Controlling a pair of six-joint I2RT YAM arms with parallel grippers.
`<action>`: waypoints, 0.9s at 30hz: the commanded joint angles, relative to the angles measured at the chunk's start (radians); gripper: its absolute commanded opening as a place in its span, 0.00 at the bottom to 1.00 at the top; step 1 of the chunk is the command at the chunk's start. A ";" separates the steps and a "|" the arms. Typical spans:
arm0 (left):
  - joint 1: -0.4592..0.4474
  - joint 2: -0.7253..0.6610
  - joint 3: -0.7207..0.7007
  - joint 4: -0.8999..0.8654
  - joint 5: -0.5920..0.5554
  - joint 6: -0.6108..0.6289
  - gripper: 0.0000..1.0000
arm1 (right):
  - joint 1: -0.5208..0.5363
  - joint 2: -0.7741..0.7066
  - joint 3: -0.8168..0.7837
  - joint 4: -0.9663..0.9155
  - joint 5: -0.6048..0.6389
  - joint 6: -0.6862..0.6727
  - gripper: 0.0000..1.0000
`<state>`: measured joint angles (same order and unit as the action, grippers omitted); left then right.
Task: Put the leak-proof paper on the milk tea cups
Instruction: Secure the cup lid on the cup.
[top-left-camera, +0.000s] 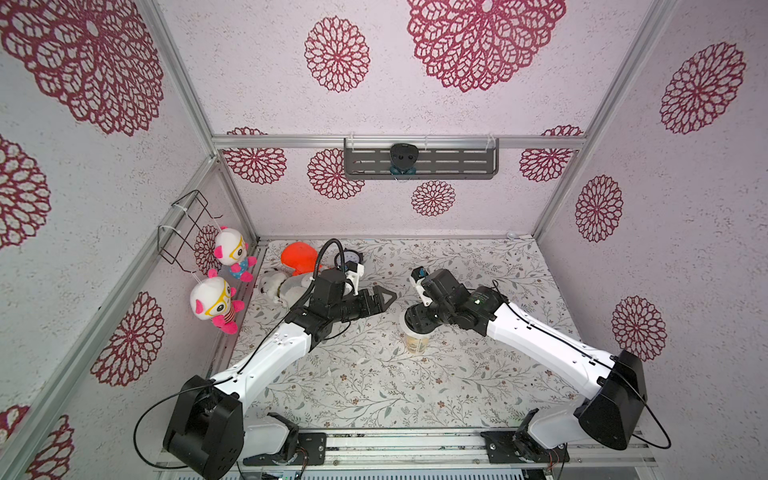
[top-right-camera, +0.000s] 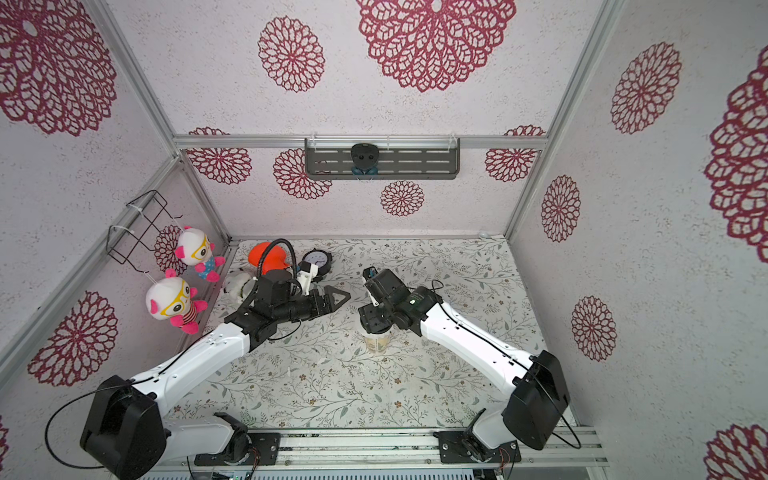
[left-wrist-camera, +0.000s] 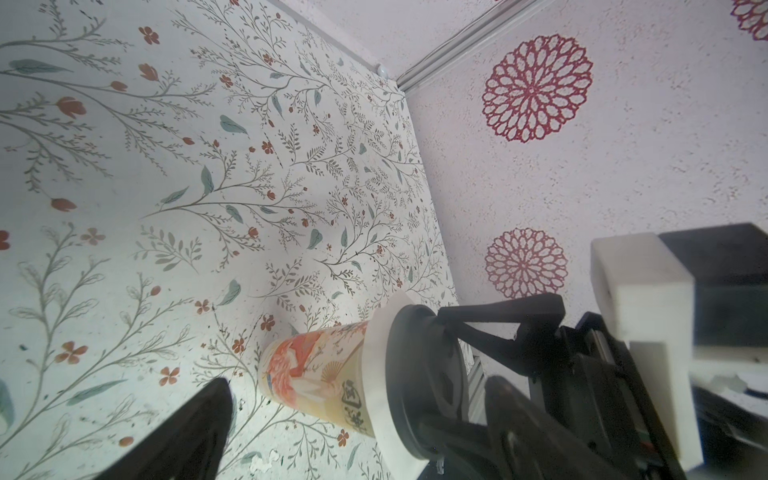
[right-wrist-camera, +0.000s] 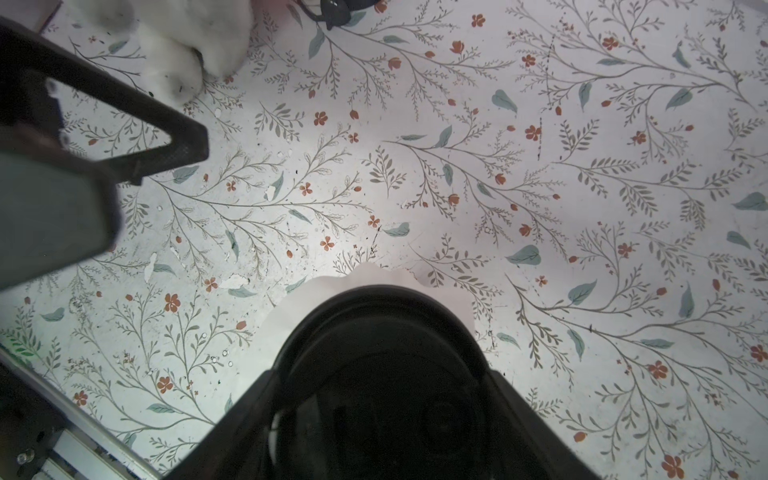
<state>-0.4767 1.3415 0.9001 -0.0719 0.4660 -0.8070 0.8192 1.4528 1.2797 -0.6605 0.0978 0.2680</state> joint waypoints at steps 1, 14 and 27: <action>-0.030 0.039 0.045 0.003 0.021 0.053 0.97 | 0.005 0.052 -0.125 -0.089 -0.020 -0.042 0.57; -0.080 0.174 0.100 0.054 0.079 0.064 0.98 | 0.007 -0.020 -0.295 0.074 -0.055 -0.116 0.60; -0.100 0.236 0.051 0.061 0.095 0.069 0.98 | 0.006 -0.092 -0.387 0.167 -0.054 -0.124 0.65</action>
<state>-0.5621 1.5642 0.9726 -0.0338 0.5488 -0.7551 0.8207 1.3003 0.9764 -0.2710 0.0830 0.1623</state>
